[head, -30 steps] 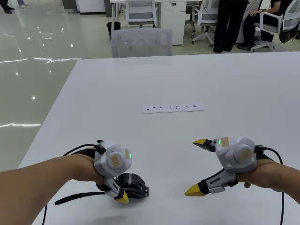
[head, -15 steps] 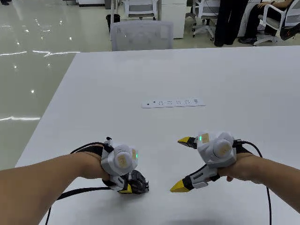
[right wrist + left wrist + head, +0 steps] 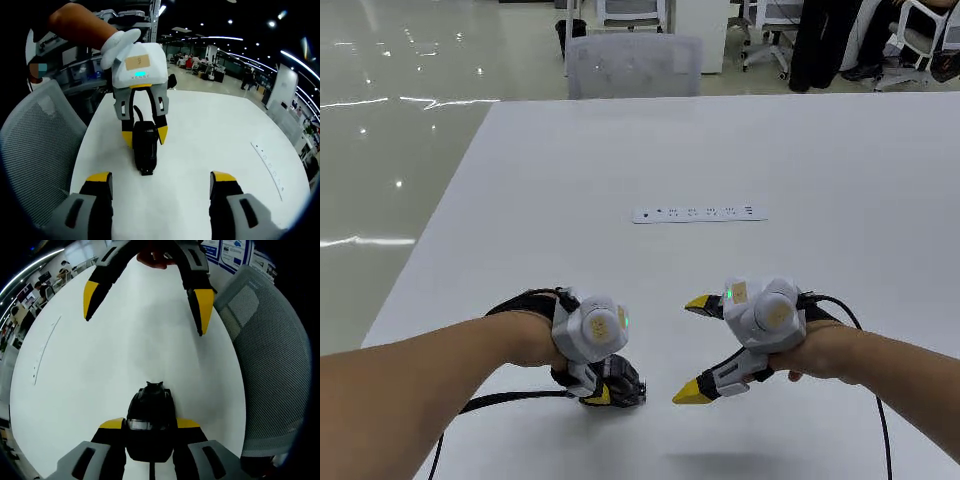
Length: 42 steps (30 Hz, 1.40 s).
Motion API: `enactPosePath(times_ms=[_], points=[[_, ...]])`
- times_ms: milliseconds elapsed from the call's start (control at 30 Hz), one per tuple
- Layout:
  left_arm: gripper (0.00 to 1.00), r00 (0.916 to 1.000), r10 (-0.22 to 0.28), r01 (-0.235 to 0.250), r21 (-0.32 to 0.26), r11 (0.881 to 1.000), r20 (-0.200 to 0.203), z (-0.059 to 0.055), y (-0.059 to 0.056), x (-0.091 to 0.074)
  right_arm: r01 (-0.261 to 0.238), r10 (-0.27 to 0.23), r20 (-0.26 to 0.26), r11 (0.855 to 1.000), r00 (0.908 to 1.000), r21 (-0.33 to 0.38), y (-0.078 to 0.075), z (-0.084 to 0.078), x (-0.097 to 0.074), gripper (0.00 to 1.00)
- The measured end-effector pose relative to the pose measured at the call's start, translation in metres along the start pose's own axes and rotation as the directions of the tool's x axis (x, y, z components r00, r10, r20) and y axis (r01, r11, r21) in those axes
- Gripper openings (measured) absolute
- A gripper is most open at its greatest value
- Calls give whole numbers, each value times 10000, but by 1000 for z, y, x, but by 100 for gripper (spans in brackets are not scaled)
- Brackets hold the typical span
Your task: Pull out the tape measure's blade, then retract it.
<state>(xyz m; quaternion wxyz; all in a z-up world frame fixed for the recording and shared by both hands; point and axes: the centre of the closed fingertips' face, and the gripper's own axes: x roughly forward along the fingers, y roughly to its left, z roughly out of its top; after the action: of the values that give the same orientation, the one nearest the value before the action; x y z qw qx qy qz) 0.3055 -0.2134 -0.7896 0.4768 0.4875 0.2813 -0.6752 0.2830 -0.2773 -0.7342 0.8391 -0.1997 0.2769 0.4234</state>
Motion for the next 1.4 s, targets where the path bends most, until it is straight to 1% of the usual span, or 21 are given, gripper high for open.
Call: enactPosePath(times_ms=[100, 167, 200, 267, 300, 400, 500, 533, 567, 600, 633, 667, 767, 800, 867, 900, 1067, 1167, 1200, 1300, 1400], points=[[33, 10000, 7, -7, -25, 10000, 69, 0, 0, 0, -136, 137, -160, 9999, 9998, 91, 1, -3, 9, 75], [33, 9999, 35, -35, -1, 10000, 99, 0, 0, 0, -347, 354, -285, 9991, 9990, 226, 5, -7, 18, 68], [33, 9999, 43, -43, -10, 10000, 101, 0, 0, 0, -496, 511, -405, 9981, 9979, 367, 8, -10, 21, 65], [32, 9999, 65, -65, -2, 10000, 93, 0, -1, -1, -890, 941, -474, 9909, 9944, 1011, 15, -14, 30, 57], [32, 9999, 64, -64, 5, 10000, 84, 0, 0, -1, -759, 795, -450, 9941, 9958, 769, 12, -14, 33, 55], [32, 9999, 15, -15, -52, 10000, 111, 1, 0, -1, -957, 1021, -766, 9920, 9918, 825, 17, -22, 46, 47], [32, 9999, -26, 26, -37, 10000, 130, 1, -1, -1, -1116, 1163, -934, 9923, 9888, 539, 20, -25, 53, 41], [32, 9999, -38, 39, -30, 10000, 132, 1, -1, -1, -1221, 1243, -1002, 9921, 9872, 282, 21, -25, 56, 35], [32, 9999, -49, 50, -39, 10000, 135, 1, 0, -1, -1230, 1189, -1353, 9921, 9836, -224, 20, -30, 58, 31], [32, 9999, -69, 70, -52, 10000, 144, 1, 0, -1, -1407, 1314, -1479, 9886, 9802, -544, 25, -30, 63, 28], [32, 9999, -82, 83, -78, 9999, 151, 1, 0, -1, -1598, 1517, -1398, 9859, 9785, -493, 30, -28, 66, 26], [32, 9998, -103, 105, -128, 9999, 160, 1, 0, -1, -1699, 1602, -1462, 9839, 9762, -560, 34, -28, 71, 25], [32, 9998, -152, 154, -126, 9998, 121, 0, 0, -1, -1729, 1617, -1509, 9829, 9752, -637, 37, -26, 77, 22], [32, 9998, -168, 169, -126, 9998, 117, 0, 0, -1, -1661, 1539, -1660, 9841, 9740, -625, 35, -29, 78, 21], [32, 9997, -186, 188, -150, 9997, 133, 0, 0, 0, -1501, 1412, -1575, 9876, 9774, -463, 30, -30, 77, 16], [32, 9997, -184, 186, -172, 9997, 141, 0, 0, 0, -1508, 1422, -1594, 9876, 9769, -433, 30, -30, 78, 15], [32, 9998, -153, 155, -174, 9997, 149, 0, -1, -1, -1504, 1448, -1669, 9884, 9753, -211, 30, -34, 79, 14], [32, 9998, -138, 141, -188, 9997, 139, 0, 0, -1, -1475, 1526, -1472, 9880, 9773, 451, 30, -34, 79, 13], [32, 9998, -128, 130, -200, 9997, 137, 0, 0, -1, -1411, 1485, -1568, 9883, 9764, 572, 29, -34, 79, 12], [32, 9998, -159, 160, -103, 9998, 144, 0, -1, -1, -1551, 1543, -1854, 9878, 9705, 103, 31, -34, 79, 11], [32, 9998, -189, 189, -39, 9998, 65, -1, -1, -1, -1575, 1554, -1907, 9875, 9693, 44, 31, -36, 77, 10]])
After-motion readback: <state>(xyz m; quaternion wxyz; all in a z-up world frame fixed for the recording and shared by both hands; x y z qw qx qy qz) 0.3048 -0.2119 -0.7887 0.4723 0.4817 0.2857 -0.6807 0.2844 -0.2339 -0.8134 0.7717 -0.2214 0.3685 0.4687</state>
